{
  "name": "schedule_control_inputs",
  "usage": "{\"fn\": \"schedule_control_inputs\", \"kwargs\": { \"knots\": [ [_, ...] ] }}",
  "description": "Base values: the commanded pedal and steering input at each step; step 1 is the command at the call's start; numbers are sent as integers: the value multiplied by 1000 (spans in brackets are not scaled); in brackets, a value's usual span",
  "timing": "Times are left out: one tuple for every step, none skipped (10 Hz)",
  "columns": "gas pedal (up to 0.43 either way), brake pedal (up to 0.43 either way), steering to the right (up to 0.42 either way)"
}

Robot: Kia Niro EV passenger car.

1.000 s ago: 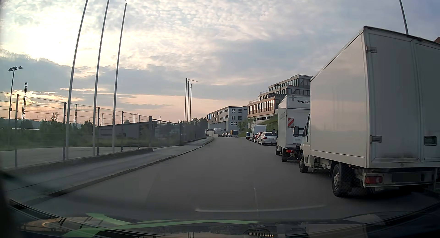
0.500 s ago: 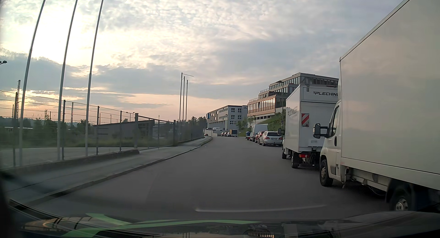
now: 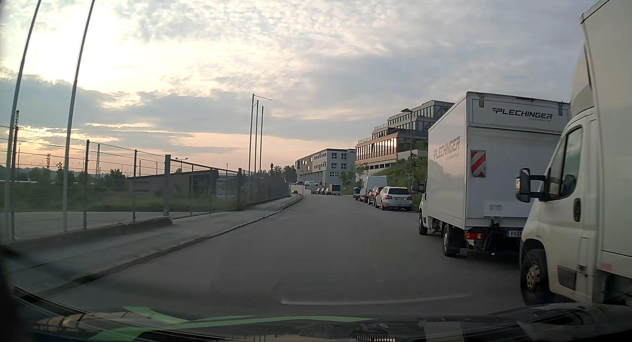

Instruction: Follow the waypoints while adhering to traffic rules and regulations

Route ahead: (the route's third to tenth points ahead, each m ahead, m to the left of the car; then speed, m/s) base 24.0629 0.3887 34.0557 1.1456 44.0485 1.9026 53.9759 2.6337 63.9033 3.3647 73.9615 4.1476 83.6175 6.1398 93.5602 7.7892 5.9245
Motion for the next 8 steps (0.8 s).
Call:
{"fn": "schedule_control_inputs", "kwargs": {
  "knots": [
    [150, 0, 1],
    [150, 0, 2],
    [150, 0, 4],
    [150, 0, 7],
    [150, 0, 11],
    [150, 0, 15],
    [150, 0, 15],
    [138, 0, 13]
  ]
}}
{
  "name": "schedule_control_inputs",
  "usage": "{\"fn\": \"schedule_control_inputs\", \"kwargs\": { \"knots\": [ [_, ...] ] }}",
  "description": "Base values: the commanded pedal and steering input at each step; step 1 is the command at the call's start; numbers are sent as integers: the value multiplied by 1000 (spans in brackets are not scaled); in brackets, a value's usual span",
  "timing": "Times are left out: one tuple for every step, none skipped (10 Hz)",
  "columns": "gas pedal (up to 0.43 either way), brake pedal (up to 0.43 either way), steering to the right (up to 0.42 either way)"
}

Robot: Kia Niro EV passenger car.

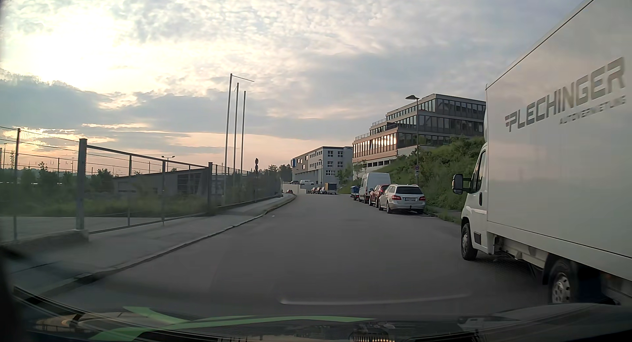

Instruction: Follow the waypoints while adhering to traffic rules and regulations

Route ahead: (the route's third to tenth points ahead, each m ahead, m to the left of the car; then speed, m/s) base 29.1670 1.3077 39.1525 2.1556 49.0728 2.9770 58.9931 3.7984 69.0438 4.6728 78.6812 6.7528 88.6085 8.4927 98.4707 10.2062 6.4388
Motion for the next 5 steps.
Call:
{"fn": "schedule_control_inputs", "kwargs": {
  "knots": [
    [98, 0, 10],
    [59, 0, 8],
    [59, 0, 8],
    [59, 0, 8],
    [67, 0, 8]
  ]
}}
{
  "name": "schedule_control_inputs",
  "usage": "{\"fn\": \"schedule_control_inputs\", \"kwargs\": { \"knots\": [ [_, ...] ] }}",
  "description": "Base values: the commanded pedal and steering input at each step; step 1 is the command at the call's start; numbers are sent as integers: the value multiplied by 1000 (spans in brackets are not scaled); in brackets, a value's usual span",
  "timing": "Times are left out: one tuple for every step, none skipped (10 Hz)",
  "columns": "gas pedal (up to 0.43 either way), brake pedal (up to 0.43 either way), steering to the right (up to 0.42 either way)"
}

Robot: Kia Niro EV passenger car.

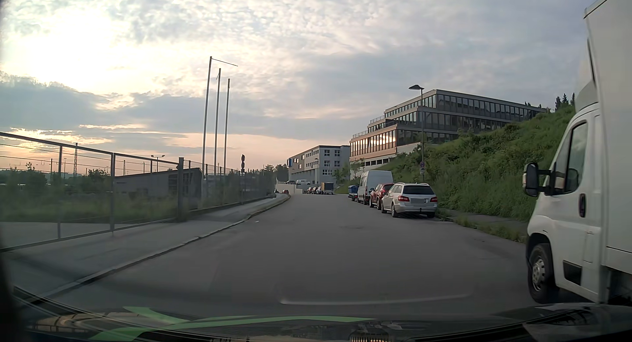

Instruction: Follow the waypoints while adhering to traffic rules and regulations

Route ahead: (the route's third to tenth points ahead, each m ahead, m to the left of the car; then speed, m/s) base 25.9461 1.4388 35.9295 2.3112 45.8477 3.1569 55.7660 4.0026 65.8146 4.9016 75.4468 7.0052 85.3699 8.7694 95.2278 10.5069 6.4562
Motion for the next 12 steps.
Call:
{"fn": "schedule_control_inputs", "kwargs": {
  "knots": [
    [67, 0, 6],
    [67, 0, 6],
    [79, 0, 6],
    [98, 0, 6],
    [98, 0, 5],
    [98, 0, 4],
    [110, 0, 2],
    [118, 0, -1],
    [118, 0, -3],
    [118, 0, -4],
    [118, 0, -5],
    [118, 0, -7]
  ]
}}
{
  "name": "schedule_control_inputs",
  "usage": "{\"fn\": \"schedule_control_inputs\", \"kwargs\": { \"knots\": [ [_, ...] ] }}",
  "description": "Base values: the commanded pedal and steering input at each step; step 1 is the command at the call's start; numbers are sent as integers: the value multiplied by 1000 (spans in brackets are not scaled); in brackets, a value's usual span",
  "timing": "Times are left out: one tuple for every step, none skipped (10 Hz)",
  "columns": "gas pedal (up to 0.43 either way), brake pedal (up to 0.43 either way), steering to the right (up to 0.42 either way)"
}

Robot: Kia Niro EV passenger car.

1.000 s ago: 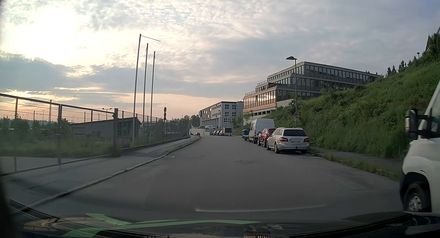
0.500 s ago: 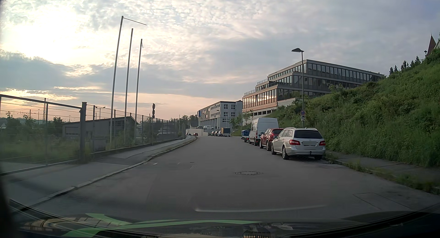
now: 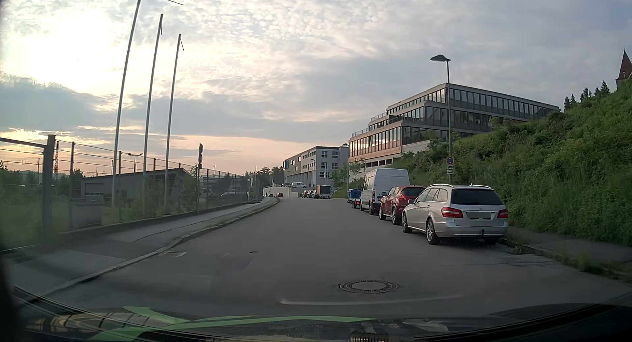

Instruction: Follow the waypoints while adhering to traffic rules and regulations

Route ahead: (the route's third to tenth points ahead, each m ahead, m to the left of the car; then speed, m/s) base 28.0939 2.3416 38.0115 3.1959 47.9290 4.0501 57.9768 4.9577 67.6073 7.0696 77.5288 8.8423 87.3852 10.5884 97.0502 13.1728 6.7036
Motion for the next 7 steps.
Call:
{"fn": "schedule_control_inputs", "kwargs": {
  "knots": [
    [118, 0, -11],
    [118, 0, -14],
    [118, 0, -13],
    [118, 0, -15],
    [118, 0, -18],
    [118, 0, -19],
    [118, 0, -17]
  ]
}}
